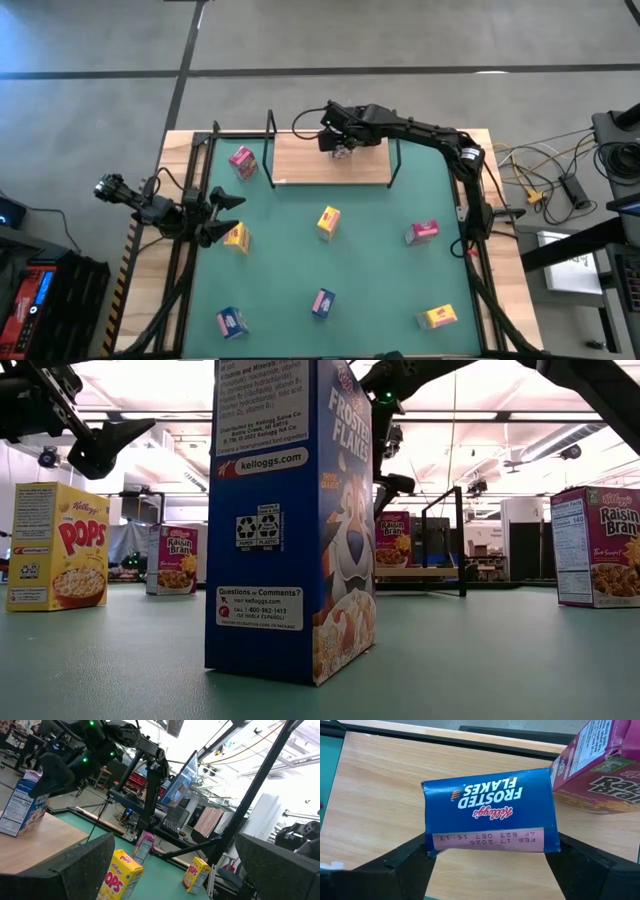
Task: Stack cereal on shelf
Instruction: Put the top blue cereal box on the shelf
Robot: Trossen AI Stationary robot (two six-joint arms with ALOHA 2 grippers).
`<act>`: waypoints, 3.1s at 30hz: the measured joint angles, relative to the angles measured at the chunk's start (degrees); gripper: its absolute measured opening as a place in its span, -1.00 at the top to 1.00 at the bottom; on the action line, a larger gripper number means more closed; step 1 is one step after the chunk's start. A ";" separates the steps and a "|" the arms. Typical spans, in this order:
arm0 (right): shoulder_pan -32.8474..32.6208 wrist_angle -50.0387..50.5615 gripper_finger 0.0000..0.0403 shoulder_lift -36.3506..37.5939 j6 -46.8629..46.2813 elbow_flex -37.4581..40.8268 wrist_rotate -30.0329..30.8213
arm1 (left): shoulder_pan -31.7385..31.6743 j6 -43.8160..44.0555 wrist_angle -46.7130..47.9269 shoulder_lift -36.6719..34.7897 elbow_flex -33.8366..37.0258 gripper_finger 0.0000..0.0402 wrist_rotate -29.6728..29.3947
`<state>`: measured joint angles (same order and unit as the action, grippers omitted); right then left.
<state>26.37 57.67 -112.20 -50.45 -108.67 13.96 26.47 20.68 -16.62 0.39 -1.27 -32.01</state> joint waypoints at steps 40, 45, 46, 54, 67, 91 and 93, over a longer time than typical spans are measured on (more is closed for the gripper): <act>-0.20 -4.02 -0.74 -1.86 0.06 0.19 5.23 | -0.01 -0.02 0.02 0.00 0.00 -0.98 -0.01; -0.24 -4.27 -0.64 -2.12 0.08 0.19 5.39 | -0.02 -0.02 0.02 0.00 -0.01 -0.98 -0.02; -0.24 -4.30 -0.64 -2.12 0.08 0.19 5.38 | -0.02 -0.02 0.00 0.02 -0.01 -0.98 -0.02; -0.24 -6.14 -0.62 -2.05 0.04 0.19 5.35 | -0.02 -0.02 0.02 0.00 0.01 -0.98 -0.02; -0.09 -7.63 -0.62 -2.12 -0.13 0.21 9.23 | -0.02 -0.02 0.02 0.00 0.00 -0.98 -0.01; 0.17 -8.55 -0.62 -3.43 -2.08 0.27 11.63 | -0.02 -0.02 0.02 0.00 -0.01 -0.98 -0.01; 0.17 -9.03 -0.62 -3.79 -2.06 0.23 11.81 | -0.02 -0.02 0.02 0.02 0.00 -0.98 -0.01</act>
<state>26.55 48.64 -115.99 -52.51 -108.44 25.76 26.46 20.67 -16.60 0.40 -1.27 -32.02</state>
